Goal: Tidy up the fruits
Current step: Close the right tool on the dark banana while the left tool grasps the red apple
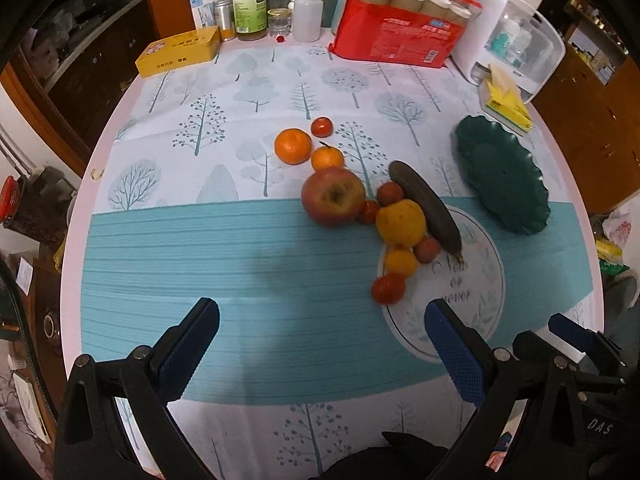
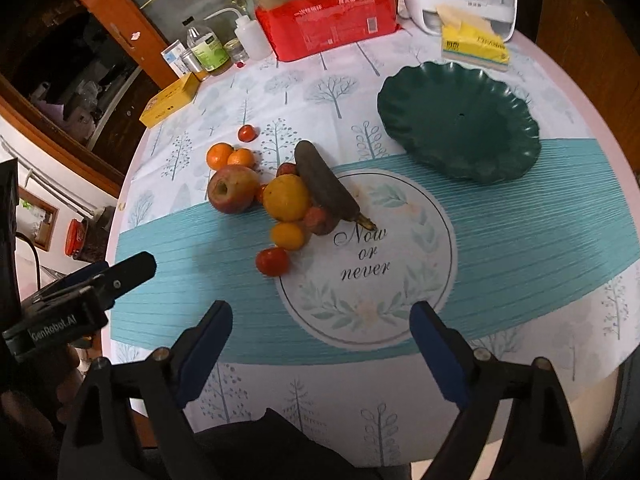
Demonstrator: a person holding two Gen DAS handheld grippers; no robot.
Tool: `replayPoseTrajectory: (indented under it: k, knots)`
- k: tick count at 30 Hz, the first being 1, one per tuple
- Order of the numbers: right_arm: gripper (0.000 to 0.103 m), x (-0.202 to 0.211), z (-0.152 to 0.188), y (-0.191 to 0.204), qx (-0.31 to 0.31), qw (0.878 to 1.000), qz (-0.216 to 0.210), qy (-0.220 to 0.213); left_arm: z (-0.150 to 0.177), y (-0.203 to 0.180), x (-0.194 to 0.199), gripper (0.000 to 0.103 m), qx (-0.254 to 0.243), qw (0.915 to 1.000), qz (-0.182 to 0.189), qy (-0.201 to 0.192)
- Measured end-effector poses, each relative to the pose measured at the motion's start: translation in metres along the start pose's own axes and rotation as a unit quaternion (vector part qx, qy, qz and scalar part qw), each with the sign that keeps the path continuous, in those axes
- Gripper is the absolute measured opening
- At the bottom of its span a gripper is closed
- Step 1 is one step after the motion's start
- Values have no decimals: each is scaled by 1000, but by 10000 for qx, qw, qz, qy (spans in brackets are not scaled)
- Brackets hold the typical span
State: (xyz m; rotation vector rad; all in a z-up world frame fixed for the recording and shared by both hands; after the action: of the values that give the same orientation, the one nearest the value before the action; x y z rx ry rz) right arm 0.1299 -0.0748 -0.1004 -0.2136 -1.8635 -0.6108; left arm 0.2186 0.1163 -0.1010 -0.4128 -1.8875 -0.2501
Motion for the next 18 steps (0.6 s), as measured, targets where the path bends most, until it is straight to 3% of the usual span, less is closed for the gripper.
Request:
replayPoseTrajectory:
  k: [6,18]
  knots:
    - [89,-25,-39,-4,-15,9999,-136,30,-25,12,-24,102,232,9994,-49,256]
    - [72,-91,-94,-4,361,9972,-632,182,-70,23,-93,102,840,9952,163,484]
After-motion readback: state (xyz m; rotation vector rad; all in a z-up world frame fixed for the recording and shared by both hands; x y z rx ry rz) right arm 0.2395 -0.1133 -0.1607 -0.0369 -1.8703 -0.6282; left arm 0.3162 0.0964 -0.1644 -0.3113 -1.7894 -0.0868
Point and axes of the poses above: each gripper's, at about its wrist camera, not at the fingertips, and x roughly against the way its jaws point, y to its left, z to its underside, the point moved 3 cm from there along -x, roughly the way its jaws point, and after that the axes turned 13 degrees about -x, right-handed, at the moved point
